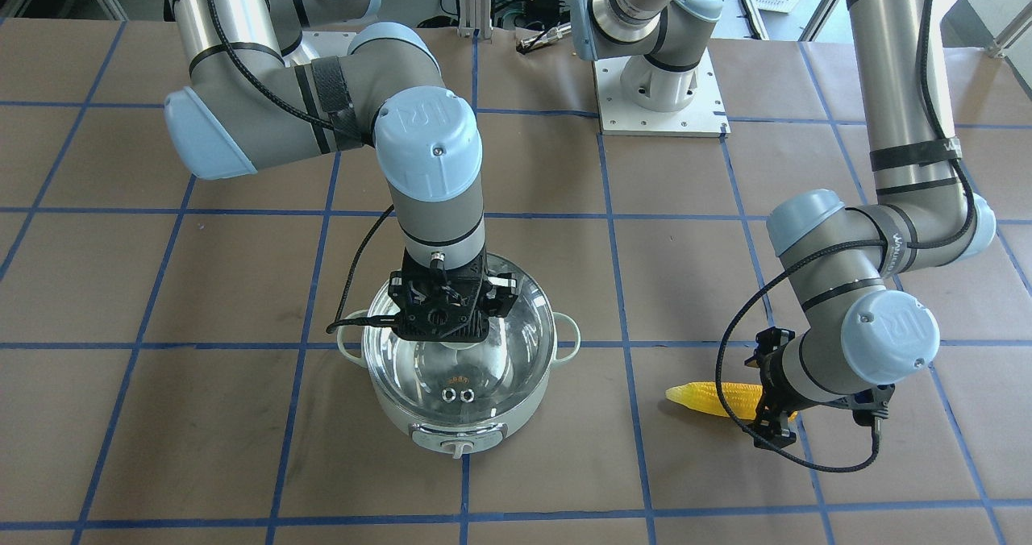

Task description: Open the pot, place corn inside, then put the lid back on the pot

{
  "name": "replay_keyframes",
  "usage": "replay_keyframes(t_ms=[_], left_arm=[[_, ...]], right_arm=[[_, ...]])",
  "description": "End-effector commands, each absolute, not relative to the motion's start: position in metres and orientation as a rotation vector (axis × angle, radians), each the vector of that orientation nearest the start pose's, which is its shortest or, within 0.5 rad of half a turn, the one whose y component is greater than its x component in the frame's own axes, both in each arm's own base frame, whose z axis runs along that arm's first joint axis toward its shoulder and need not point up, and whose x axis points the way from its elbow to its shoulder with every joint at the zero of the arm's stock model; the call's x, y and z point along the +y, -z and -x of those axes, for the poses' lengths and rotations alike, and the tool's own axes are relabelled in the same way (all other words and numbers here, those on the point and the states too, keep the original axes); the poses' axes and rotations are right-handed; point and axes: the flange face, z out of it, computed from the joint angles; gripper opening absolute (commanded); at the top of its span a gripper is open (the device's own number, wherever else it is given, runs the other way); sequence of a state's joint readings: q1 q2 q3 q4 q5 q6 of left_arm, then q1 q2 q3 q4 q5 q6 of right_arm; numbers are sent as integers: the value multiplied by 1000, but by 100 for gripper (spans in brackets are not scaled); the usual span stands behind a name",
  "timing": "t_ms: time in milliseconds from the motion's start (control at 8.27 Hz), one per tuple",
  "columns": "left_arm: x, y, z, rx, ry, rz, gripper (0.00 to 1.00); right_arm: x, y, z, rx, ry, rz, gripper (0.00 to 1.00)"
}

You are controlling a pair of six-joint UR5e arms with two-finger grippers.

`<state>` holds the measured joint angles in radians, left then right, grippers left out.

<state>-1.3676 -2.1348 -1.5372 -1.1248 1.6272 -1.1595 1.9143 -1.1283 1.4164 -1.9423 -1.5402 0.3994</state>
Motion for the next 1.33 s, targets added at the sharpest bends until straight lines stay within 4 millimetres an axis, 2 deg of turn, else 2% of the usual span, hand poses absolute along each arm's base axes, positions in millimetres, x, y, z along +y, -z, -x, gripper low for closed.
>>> replay_keyframes(t_ms=[0,242,363,484,605,726,847,968,1089,1210], left_arm=[[-672,-196,-9,2365,-110,1908,100],[-673,-191,-9,2364,-118,1904,100],[-672,-189,-9,2367,-124,1897,100],[-671,-187,-9,2373,-129,1887,97],[-669,-184,-8,2379,-145,1873,35],[-670,-186,-8,2379,-143,1886,0],[-670,-189,-7,2380,-140,1890,0],[-670,-198,-7,2381,-124,1897,0],[-671,-205,-9,2381,-101,1894,0],[-671,-217,-9,2385,-81,1898,0]], right_arm=[[-583,-351,-354,3070,132,-75,33],[-582,-362,-353,3062,147,-62,30],[-577,-387,-349,3056,167,-62,30],[-572,-415,-335,3064,160,-25,30],[-569,-445,-300,3076,160,-12,29],[-569,-475,-244,3086,159,7,29],[-565,-499,-193,3115,147,98,28],[-568,-510,-141,3187,147,172,27],[-569,-518,-98,3226,141,179,26],[-560,-518,-73,3218,82,186,20]])
